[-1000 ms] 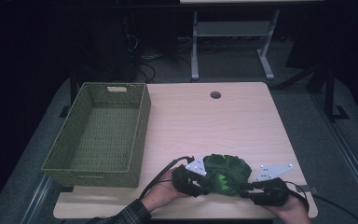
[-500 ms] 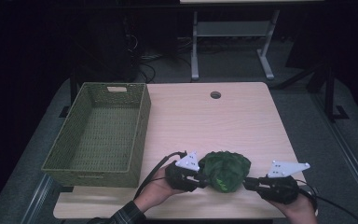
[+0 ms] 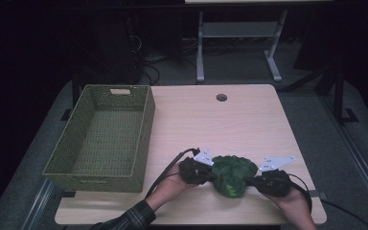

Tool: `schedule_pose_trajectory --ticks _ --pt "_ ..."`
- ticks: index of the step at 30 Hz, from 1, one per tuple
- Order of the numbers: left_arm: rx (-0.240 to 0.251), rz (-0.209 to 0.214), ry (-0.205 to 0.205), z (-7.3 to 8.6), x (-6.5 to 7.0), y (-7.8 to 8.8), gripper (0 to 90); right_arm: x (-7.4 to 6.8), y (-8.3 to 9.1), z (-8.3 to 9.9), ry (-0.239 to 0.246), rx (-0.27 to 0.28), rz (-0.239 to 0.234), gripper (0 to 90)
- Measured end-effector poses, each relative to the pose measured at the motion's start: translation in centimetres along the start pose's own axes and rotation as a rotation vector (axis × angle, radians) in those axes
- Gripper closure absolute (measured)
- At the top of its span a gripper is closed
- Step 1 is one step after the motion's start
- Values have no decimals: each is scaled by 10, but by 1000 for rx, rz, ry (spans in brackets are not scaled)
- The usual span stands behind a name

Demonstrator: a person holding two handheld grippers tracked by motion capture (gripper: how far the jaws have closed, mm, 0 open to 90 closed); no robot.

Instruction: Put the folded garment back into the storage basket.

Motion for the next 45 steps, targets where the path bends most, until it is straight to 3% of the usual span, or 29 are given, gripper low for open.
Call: schedule_pose_trajectory --ticks 5,13,17,20,26,31,36,40,45 --pt "-42 -5 -7 3 -2 -13 893 5 -7 6 -21 -34 -2 900" --pt "-37 -6 1 3 -7 -16 890 6 -11 6 -20 -46 -8 900" --pt "-5 -6 2 0 -4 0 881 7 2 5 -9 -12 -2 900" --pt "3 2 -10 0 3 11 887 11 20 -5 -10 53 -2 900" --pt "10 64 -26 1 22 18 892 27 35 -23 -13 104 31 900" --pt "7 117 -52 -5 36 11 895 44 22 -43 -26 104 39 900" --pt "13 150 -70 -10 45 0 895 58 -3 -64 -44 88 26 900" --pt "13 161 -84 -14 49 -12 894 64 -23 -70 -48 62 2 900" --pt "23 155 -74 -18 47 -23 895 67 -37 -64 -51 11 -12 900"
Point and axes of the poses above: each handheld gripper's, and its own axes: y roughly backward along the jaws, z roughly out of its underside, x roughly to its right, the point moved 6 cm from there along -y, roughly forward along the jaws, and after that the axes turned 13 degrees about -y, right-handed, at the moved point
